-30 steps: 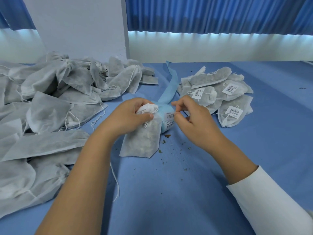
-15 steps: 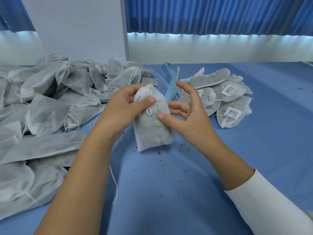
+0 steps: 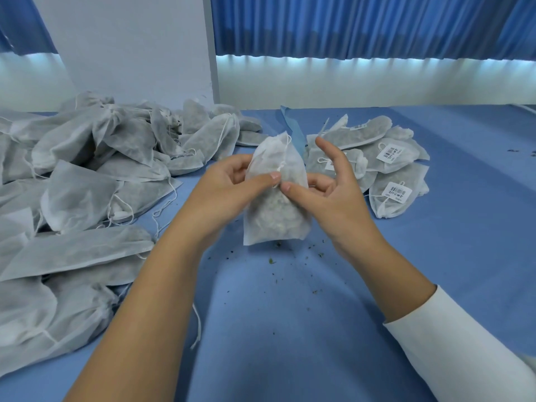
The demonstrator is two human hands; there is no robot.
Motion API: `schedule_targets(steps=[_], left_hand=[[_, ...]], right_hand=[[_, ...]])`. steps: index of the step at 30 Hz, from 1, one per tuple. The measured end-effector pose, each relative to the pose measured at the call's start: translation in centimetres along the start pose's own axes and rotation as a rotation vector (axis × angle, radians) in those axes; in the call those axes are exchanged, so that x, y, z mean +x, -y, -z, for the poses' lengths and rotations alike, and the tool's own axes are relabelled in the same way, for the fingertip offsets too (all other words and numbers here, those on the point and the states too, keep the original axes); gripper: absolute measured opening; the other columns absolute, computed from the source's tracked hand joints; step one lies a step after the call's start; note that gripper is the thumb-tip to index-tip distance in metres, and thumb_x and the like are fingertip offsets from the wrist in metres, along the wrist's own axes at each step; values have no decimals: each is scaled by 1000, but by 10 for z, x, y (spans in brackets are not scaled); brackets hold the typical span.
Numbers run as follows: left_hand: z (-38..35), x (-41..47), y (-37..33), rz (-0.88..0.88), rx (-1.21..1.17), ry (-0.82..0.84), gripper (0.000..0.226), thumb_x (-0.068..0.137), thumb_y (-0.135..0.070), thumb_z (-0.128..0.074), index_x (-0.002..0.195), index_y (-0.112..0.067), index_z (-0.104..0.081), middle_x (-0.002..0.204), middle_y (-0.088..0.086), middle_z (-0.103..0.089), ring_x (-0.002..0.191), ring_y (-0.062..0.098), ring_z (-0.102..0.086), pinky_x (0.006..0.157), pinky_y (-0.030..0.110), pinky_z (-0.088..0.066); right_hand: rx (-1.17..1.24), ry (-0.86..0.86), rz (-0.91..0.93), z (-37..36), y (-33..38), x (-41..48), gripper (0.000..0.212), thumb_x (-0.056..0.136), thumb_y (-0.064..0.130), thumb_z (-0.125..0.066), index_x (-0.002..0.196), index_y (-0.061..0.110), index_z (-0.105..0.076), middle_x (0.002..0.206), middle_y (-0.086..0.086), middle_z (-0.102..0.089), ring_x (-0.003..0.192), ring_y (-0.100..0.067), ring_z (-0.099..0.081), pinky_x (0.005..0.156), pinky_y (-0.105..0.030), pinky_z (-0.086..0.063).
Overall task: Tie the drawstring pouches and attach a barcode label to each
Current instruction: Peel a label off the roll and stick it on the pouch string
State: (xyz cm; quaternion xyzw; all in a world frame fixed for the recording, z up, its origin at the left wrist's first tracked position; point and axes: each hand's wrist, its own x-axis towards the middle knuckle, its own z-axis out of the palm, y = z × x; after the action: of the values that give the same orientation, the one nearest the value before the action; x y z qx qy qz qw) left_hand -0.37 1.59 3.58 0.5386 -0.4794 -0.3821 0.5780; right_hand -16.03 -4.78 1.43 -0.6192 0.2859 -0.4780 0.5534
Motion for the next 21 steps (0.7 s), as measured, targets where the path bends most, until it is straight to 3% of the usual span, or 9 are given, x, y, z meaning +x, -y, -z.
schedule_targets(steps=[5,7,10,15,17,21], left_hand=[[2,0,3,54,11,2,24,88,-13,-72,111,-10,-69,96,4,-78,90,20,-75,83,38,-61],[2,1,4,80,16,-8,25,86,-14,-74,110,-11,-70,96,4,-78,91,20,-75,86,42,-60],[4,2,4,112,32,-19,23,85,-16,-76,108,-14,-71,94,2,-78,89,18,-75,88,44,-59],[5,0,3,120,75,5,19,83,-18,-78,101,-17,-72,91,2,-78,86,18,-75,85,40,-59],[5,-1,2,125,84,30,21,81,-18,-79,101,-17,-73,91,3,-78,85,18,-75,81,36,-59],[6,-2,0,136,132,103,27,79,-18,-80,106,-19,-73,93,1,-78,87,16,-75,78,30,-59]], right_hand=[[-65,-58,-1,2,1,1,72,82,18,-78,140,36,-40,101,-9,-71,87,-15,-72,75,-28,-58],[-114,-151,39,5,3,3,51,85,23,-75,130,34,-52,103,-6,-66,82,-5,-67,76,-28,-58],[-116,-216,145,15,10,7,10,90,19,-68,98,26,-69,95,1,-63,80,0,-60,76,-28,-56],[-166,-23,101,18,18,5,17,80,24,-64,68,33,-72,108,10,-66,105,-5,-61,104,-43,-46],[-209,42,52,16,19,5,18,78,25,-62,65,33,-73,117,12,-64,116,-6,-58,109,-43,-41],[-233,72,-11,15,18,7,16,78,26,-61,67,27,-74,123,11,-63,120,-8,-56,111,-43,-38]])
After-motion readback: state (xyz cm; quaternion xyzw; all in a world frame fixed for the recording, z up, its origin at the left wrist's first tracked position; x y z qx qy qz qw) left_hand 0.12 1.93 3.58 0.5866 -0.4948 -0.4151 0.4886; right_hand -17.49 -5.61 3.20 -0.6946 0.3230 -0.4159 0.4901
